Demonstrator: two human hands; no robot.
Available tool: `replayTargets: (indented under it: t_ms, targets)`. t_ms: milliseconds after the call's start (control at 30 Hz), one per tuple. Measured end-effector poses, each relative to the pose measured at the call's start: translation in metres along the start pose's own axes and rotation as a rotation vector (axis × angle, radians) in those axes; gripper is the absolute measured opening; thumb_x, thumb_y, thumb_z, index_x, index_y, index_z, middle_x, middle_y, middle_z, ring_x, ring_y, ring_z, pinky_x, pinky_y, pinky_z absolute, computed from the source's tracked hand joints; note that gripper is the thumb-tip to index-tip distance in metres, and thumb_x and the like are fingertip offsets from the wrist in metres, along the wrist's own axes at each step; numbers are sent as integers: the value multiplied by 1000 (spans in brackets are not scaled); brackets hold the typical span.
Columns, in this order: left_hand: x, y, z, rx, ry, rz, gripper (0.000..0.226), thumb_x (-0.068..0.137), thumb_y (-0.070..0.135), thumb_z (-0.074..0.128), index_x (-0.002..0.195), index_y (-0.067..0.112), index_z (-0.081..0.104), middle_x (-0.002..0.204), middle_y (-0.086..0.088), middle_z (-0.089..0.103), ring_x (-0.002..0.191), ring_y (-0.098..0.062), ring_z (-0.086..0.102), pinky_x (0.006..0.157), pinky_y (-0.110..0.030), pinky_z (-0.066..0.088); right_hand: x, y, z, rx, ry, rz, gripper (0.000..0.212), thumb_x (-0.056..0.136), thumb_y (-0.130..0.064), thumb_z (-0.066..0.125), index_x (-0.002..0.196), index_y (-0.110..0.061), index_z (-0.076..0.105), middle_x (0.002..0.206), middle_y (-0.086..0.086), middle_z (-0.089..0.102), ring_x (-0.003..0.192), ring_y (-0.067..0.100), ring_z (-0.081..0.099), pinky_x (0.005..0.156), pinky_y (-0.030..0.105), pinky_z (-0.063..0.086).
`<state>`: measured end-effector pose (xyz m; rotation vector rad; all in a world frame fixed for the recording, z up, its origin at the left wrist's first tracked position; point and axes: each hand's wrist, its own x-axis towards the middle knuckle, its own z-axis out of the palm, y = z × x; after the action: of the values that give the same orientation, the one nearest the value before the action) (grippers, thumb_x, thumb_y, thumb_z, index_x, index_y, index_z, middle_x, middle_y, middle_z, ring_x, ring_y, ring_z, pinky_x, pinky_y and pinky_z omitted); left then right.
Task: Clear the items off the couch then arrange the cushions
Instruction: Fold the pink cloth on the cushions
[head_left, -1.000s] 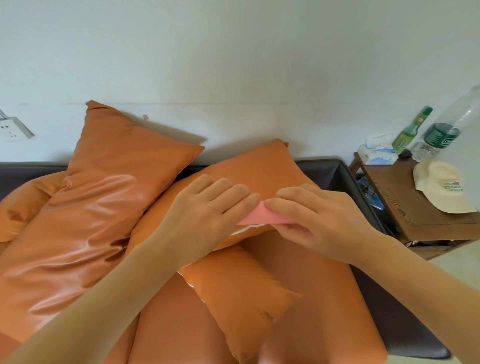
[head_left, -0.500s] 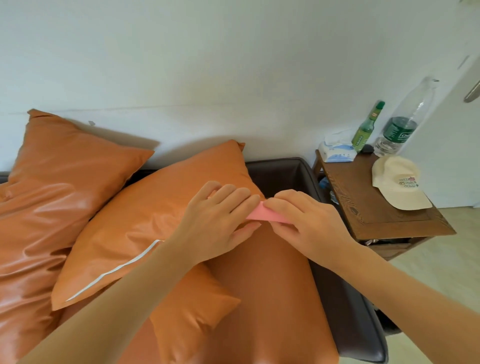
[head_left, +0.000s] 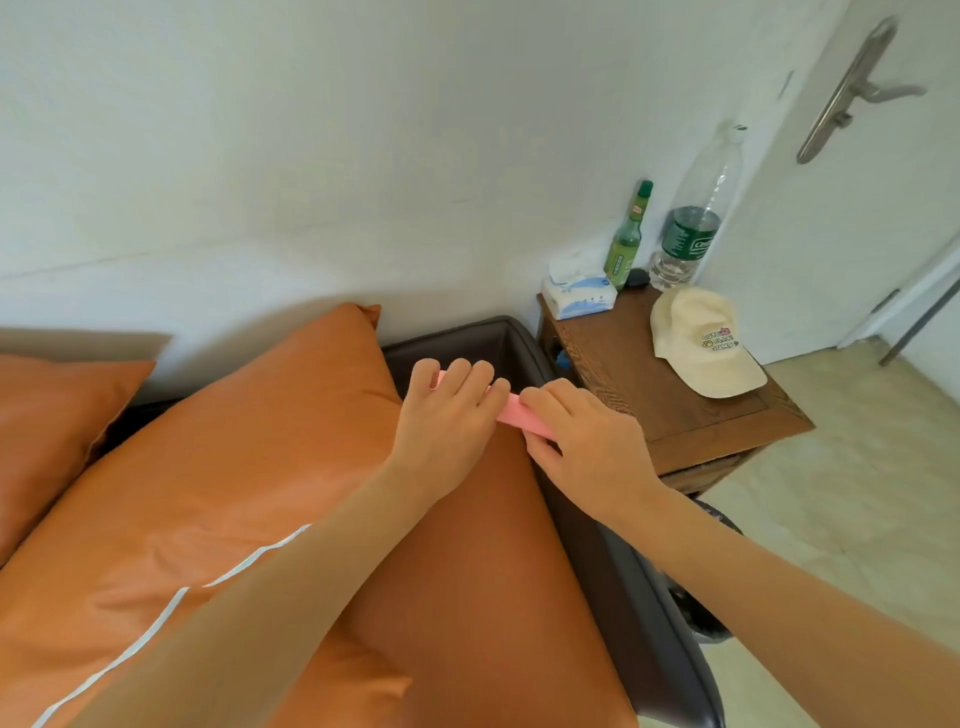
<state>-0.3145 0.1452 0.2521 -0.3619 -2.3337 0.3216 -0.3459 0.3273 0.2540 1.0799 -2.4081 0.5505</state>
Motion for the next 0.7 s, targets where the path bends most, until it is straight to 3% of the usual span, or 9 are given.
replayTargets:
  t_ms: [200,433,700]
  targets:
    - [41,18,59,-233,-128,-23,33,66,8,82,95,11,68,95,-7,63,80,-24,58,59,-32,45,10,54,21,-94,-20,97,18,84,-19,65,102,-15,63,87,1,59,64,16,53,38,25,41]
    - [73,52,132,-279,-205,-72,47,60,-1,78,102,11,58,115,-7,49,91,-23,50,42,-27,40,9,126,48,-102,-60,108,18,87,-20,53,102,-13,62,93,2,60,68,16,55,39,26,44]
    - [112,118,236,-363,-249,-96,38,59,-1,80,92,9,65,100,-7,64,81,-23,60,56,-30,51,-9,224,98,-10,-117,218,30,83,-16,68,111,-11,58,96,3,57,69,15,53,40,20,39]
